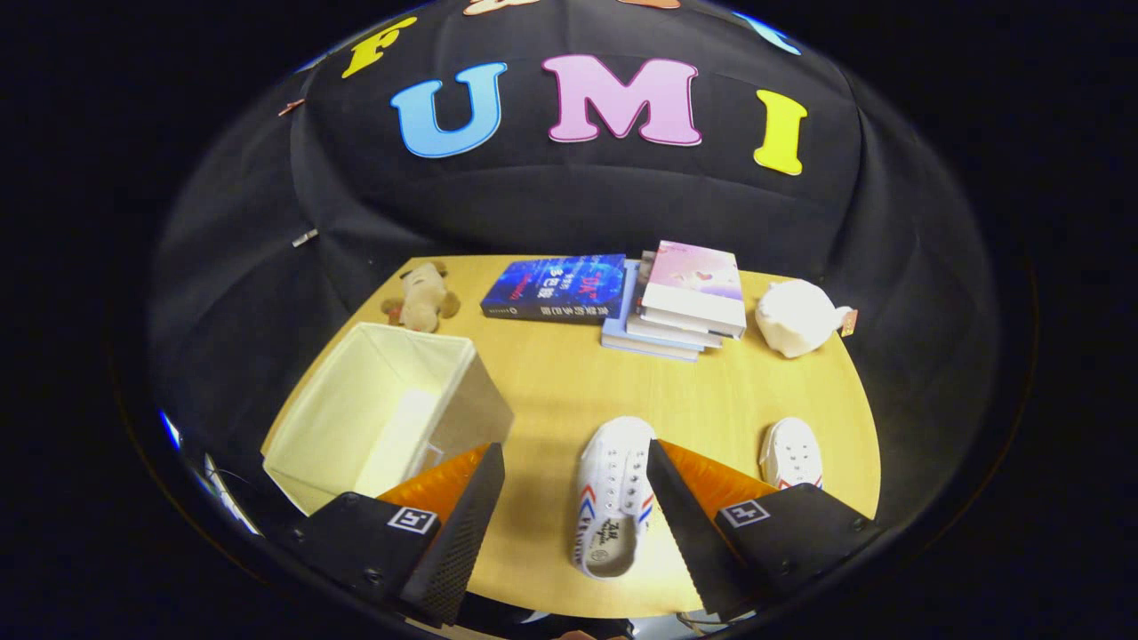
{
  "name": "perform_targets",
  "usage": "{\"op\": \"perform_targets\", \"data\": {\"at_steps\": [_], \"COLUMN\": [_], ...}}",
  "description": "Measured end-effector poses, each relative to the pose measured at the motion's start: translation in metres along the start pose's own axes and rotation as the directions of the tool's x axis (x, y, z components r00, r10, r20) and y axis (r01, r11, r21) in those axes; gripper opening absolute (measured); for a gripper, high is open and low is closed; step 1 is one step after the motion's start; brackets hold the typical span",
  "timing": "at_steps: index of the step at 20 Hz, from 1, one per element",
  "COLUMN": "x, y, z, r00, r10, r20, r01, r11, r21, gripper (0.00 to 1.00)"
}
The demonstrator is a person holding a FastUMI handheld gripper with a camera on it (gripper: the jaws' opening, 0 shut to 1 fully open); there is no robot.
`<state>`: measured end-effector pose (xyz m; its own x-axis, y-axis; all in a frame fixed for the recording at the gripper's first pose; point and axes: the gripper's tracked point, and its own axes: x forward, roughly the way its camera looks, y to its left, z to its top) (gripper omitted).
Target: Open the storage box then place both shoes into the box .Put the left shoe in first, then the right shoe, with the right side of both shoes facing outward in a uniform manner.
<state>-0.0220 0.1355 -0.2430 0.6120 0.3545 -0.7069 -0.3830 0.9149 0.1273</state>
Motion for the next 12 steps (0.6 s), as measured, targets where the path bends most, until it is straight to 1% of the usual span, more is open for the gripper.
{"op": "perform_targets", "data": {"at_steps": [7,12], "x": [0.023,0.050], "y": [-0.041,-0.060], "z": [-0.065,-0.109], "r00": [0.989,0.966], "r10": [-0.039,-0.034], "r20": [-0.141,-0.255], "r01": [0.039,0.030], "r11": [0.999,0.999], "r21": [-0.004,-0.017], "gripper": [0.99,0.99]}}
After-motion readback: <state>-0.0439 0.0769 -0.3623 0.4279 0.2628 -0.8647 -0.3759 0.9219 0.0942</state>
